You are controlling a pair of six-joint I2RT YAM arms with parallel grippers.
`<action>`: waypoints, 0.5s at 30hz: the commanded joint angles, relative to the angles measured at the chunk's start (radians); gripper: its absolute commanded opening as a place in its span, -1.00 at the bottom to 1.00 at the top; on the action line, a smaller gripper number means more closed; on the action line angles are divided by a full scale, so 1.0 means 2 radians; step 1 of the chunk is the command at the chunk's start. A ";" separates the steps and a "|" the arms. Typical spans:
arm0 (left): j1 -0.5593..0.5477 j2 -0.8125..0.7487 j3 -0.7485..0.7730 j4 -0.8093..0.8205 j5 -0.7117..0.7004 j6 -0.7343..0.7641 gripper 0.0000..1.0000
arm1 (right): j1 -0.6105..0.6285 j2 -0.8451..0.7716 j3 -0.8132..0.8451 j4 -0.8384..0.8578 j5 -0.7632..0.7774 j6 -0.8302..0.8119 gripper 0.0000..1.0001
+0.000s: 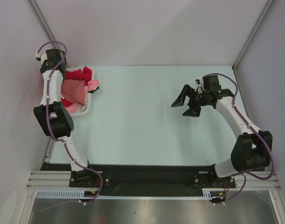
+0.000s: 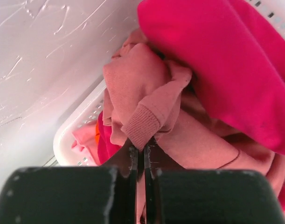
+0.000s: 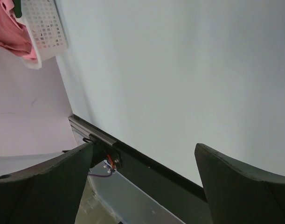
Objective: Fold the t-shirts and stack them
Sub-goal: Grab the tshirt from the pile
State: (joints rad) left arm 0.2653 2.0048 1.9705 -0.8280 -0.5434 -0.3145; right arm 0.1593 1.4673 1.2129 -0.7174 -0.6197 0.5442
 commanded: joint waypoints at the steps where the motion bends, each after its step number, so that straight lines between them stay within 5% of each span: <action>1: -0.005 -0.028 0.002 0.030 -0.002 -0.002 -0.99 | 0.009 0.002 -0.007 0.017 -0.015 0.015 0.99; 10: -0.021 -0.140 0.081 -0.005 -0.017 -0.078 -0.99 | 0.028 -0.021 -0.009 -0.020 -0.019 -0.003 0.99; 15: -0.021 -0.212 0.077 0.105 0.035 -0.077 -0.99 | 0.046 -0.038 -0.030 -0.019 -0.022 -0.001 0.99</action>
State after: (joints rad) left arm 0.2214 1.7344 2.0586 -0.8223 -0.5037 -0.4374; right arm 0.2283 1.4403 1.1694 -0.7425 -0.6376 0.5495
